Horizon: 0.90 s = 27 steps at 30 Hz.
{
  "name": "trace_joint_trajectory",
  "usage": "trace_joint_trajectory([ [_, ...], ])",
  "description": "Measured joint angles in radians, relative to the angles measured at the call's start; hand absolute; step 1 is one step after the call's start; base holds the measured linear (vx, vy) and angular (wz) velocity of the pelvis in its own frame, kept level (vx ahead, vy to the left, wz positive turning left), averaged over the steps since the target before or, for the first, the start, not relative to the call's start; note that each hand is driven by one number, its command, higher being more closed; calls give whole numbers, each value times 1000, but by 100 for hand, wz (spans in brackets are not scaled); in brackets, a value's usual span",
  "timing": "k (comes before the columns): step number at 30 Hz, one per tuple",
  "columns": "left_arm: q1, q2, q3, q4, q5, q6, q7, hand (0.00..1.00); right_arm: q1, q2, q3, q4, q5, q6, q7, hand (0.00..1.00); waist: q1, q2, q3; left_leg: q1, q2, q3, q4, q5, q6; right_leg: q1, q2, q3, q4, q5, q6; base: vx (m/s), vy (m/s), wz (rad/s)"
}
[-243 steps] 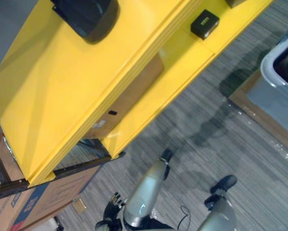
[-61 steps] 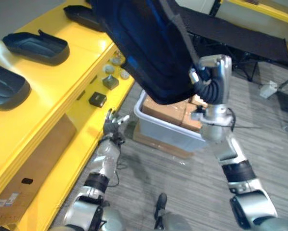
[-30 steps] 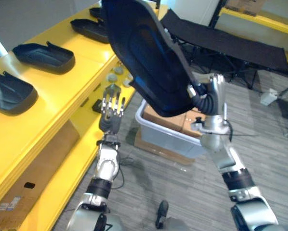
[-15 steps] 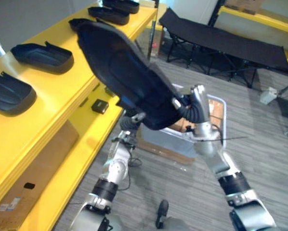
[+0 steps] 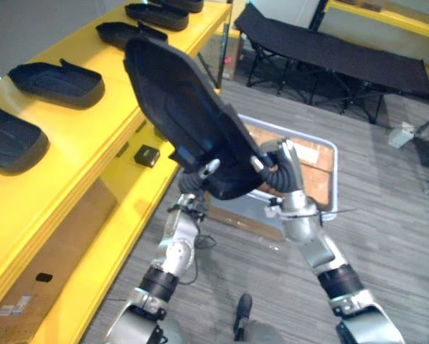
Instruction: Walk over and take plastic housings, then place them on the shelf
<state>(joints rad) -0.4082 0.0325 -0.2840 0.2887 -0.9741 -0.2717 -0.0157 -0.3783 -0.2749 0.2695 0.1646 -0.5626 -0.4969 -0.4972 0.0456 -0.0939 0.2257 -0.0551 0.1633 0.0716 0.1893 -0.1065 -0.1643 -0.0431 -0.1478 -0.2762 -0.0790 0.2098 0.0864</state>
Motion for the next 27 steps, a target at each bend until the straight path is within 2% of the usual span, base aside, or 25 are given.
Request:
trace_joint_trajectory([
  [5, 0, 0, 13, 0, -1, -20, 15, 100, 21, 16, 12, -7, 2, -1, 0, 100, -2, 4, 3, 1, 1, 18, -3, 0, 0, -10, 0, 4, 0, -5, -1, 0, 9, -6],
  [9, 0, 0, 19, 0, 10, -58, 15, 100, 59, 33, 15, -25, 17, 0, 0, 100, -5, 3, 4, 2, 0, 20, -7, -1, 0, -10, -1, 4, 0, -4, 0, 16, 9, 0],
  [11, 0, 0, 26, 0, 14, -59, 15, 100, 63, 38, 20, -27, 19, 0, 0, 100, -6, 2, 4, 3, -1, 22, -9, -1, 0, -10, -1, 5, 0, -4, 0, 0, 0, 0],
  [12, 0, 0, 28, 0, 34, -61, 15, 100, 65, 39, 20, -26, 20, 1, 0, 0, -6, 2, 4, 4, -2, 22, -11, -1, 0, -10, -2, 6, 0, -4, 0, 0, 0, 0],
  [16, 0, 11, 42, -1, 86, -78, 23, 100, 91, 42, 25, -27, 21, -3, 15, 0, -4, -5, 8, 21, -2, 30, -20, -1, 1, -6, -2, 18, 0, -4, 0, -6, 7, -7],
  [19, 1, 15, 64, -27, 147, -92, 80, 100, 133, 36, 29, -20, 22, 3, 50, 0, -4, -6, 9, 22, -2, 33, -21, -1, 1, -7, -3, 23, 0, -4, 0, -5, 2, -3],
  [21, 1, 30, 70, -86, 223, -96, 136, 100, 166, 25, 81, 14, 22, 16, 111, 0, -4, -6, 9, 22, -2, 32, -22, -1, 1, -7, -2, 23, -1, -4, 0, 0, 0, 0],
  [23, 1, 30, 54, -128, 317, -95, 169, 100, 170, 17, 168, 23, 40, 18, 180, 0, -4, -7, 9, 23, -2, 32, -23, -1, 1, -7, -2, 22, -1, -4, 0, 0, 0, 0],
  [25, 3, 30, 42, -133, 378, -92, 184, 100, 170, 37, 196, 18, 80, 14, 223, 0, -2, -7, 9, 24, -3, 31, -23, -1, 1, -5, -2, 21, -1, -4, 0, 0, 0, 0],
  [27, 21, 28, 38, -132, 436, -61, 200, 100, 167, 55, 196, -1, 158, 14, 297, 0, -1, -7, 8, 30, -4, 30, -25, 0, 2, 1, -2, 21, -2, -3, 1, 0, 0, 0],
])
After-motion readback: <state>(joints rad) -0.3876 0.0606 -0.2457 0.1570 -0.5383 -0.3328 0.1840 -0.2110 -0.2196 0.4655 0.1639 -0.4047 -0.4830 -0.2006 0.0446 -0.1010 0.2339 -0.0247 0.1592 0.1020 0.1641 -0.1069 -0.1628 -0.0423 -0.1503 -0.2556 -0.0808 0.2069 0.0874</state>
